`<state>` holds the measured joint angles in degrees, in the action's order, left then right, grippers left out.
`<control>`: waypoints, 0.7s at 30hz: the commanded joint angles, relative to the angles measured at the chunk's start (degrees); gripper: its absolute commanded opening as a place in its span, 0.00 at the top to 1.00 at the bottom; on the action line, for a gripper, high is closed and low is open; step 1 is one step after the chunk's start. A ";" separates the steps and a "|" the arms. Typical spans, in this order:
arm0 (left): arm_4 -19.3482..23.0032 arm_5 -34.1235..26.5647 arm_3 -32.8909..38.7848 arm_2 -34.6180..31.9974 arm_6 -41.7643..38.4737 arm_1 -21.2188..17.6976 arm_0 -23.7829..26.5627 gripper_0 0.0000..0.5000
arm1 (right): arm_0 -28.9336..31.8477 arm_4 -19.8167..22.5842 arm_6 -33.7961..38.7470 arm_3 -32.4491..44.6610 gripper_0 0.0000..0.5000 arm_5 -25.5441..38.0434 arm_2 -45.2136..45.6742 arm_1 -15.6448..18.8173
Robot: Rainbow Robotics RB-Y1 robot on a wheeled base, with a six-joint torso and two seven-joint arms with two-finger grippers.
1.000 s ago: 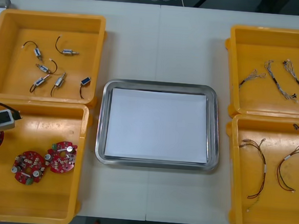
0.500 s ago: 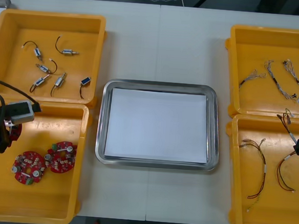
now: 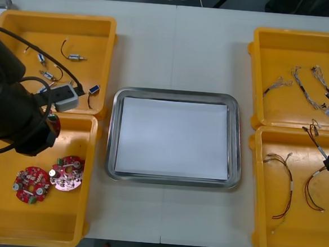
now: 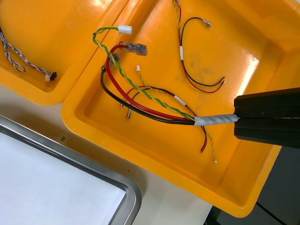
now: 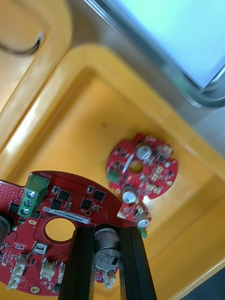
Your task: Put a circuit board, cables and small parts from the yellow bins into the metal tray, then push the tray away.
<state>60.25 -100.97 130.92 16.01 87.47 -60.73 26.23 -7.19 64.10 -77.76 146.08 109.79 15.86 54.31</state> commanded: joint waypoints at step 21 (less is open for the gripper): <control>-12.88 -5.82 -11.13 22.13 -31.22 27.25 24.66 1.00 | -0.90 0.68 -1.86 0.52 1.00 0.21 -0.39 1.50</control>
<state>49.27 -106.15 121.48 36.26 60.00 -37.45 47.50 -7.20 64.20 -77.77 146.08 109.80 15.85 54.32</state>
